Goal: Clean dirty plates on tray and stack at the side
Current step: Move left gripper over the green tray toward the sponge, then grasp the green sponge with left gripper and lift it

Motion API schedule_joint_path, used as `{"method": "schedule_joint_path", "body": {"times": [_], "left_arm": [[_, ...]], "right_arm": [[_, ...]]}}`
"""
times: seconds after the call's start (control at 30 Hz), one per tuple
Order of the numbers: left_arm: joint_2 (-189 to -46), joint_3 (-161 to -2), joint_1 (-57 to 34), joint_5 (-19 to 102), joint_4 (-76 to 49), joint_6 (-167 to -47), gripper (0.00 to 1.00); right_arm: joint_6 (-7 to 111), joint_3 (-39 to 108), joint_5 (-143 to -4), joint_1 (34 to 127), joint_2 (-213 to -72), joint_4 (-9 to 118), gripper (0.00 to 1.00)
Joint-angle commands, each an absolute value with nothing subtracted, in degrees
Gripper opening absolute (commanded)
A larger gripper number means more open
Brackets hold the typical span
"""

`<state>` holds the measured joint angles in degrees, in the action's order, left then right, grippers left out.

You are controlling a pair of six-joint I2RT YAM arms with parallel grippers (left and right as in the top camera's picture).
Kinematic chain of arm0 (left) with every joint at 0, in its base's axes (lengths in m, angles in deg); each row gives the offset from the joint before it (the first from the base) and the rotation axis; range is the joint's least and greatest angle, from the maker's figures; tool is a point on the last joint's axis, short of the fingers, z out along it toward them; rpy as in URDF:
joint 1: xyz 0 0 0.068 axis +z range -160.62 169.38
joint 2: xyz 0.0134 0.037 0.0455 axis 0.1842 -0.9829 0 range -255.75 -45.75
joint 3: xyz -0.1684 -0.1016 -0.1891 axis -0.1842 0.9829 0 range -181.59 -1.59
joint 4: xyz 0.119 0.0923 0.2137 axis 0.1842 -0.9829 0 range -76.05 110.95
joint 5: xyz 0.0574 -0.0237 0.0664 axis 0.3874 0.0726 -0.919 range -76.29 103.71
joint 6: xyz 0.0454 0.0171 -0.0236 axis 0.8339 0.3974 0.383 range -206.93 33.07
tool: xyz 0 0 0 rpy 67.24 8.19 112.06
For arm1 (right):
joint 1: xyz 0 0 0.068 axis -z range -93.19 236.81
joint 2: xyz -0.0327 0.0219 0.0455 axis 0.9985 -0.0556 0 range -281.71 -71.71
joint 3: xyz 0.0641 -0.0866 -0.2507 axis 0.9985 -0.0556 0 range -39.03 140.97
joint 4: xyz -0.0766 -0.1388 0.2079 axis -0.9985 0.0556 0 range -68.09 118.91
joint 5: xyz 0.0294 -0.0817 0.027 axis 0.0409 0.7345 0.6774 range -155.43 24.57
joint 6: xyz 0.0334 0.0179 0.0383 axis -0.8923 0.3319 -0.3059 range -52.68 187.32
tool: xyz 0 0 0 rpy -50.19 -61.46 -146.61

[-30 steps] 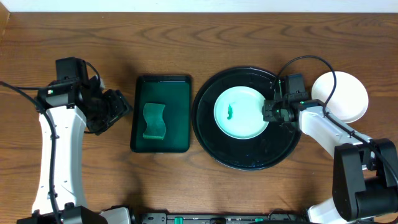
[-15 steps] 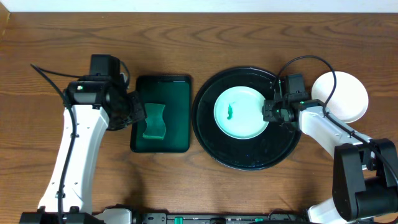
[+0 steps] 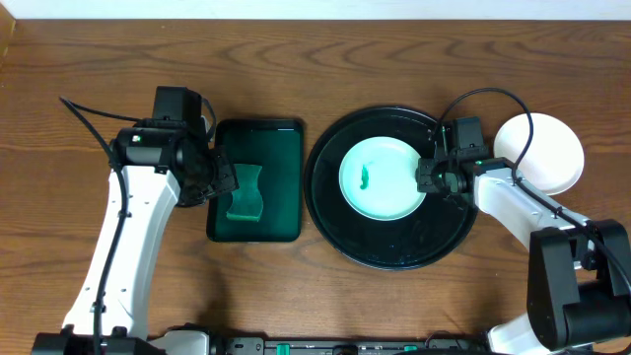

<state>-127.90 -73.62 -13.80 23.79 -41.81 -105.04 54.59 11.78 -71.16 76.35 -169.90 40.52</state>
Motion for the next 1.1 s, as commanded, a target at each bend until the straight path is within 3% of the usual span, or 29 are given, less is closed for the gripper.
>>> {"method": "schedule_joint_path", "body": {"times": [0.0, 1.07], "left_arm": [[-130.53, -73.79, -13.93, 21.19, -41.77, -104.55, 0.46], [-151.88, -73.38, -18.1, 17.54, -30.9, -104.18, 0.46]], "right_arm": [[55.44, 11.43, -70.81, 75.67, -169.33, 40.59, 0.41], [55.42, 11.43, -70.84, 75.35, -169.33, 40.54, 0.41]]}}
